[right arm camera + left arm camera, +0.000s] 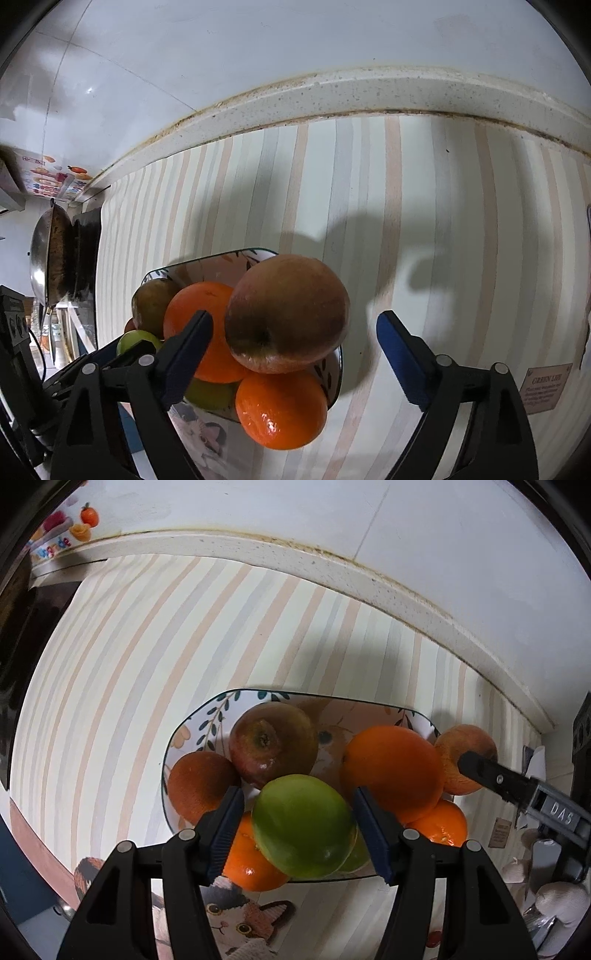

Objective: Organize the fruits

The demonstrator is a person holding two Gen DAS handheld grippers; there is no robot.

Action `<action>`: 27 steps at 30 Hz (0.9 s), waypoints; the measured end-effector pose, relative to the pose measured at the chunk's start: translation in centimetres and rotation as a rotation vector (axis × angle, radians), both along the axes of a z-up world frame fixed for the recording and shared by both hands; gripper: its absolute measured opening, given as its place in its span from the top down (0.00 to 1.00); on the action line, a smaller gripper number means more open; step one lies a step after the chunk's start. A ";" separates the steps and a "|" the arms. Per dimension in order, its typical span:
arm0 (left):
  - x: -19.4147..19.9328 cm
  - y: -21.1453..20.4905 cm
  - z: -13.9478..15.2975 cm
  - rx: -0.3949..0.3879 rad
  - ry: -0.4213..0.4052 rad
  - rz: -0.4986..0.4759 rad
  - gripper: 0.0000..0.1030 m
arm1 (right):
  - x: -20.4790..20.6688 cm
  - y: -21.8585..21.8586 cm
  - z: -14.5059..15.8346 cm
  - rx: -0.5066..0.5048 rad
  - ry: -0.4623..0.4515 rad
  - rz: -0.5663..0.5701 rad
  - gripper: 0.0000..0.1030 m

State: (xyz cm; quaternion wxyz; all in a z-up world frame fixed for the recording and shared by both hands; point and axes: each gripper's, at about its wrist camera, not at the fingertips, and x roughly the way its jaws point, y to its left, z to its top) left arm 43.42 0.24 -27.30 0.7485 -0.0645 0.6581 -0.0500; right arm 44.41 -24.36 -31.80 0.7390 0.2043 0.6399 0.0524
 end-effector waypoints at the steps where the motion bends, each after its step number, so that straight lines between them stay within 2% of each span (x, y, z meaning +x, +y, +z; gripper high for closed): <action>1: -0.2 0.2 0.4 -0.001 -0.010 0.009 0.40 | -0.1 0.0 0.2 -0.009 -0.004 0.004 0.10; 3: -0.6 0.6 1.2 0.011 -0.038 0.015 0.24 | -0.6 0.0 1.0 -0.034 -0.022 0.010 0.10; 5: -1.1 0.9 1.7 0.045 -0.064 0.019 0.18 | -1.3 0.2 2.1 -0.064 -0.055 0.022 0.10; 12: -4.3 1.8 3.1 0.098 -0.107 0.039 0.18 | -5.7 2.9 5.9 -0.202 -0.155 0.099 0.08; 20: -9.7 2.7 6.0 0.122 -0.151 0.057 0.18 | -10.9 5.2 10.0 -0.264 -0.238 0.152 0.08; 27: -13.8 2.9 10.2 0.118 -0.217 0.051 0.18 | -15.5 6.8 14.6 -0.295 -0.314 0.166 0.08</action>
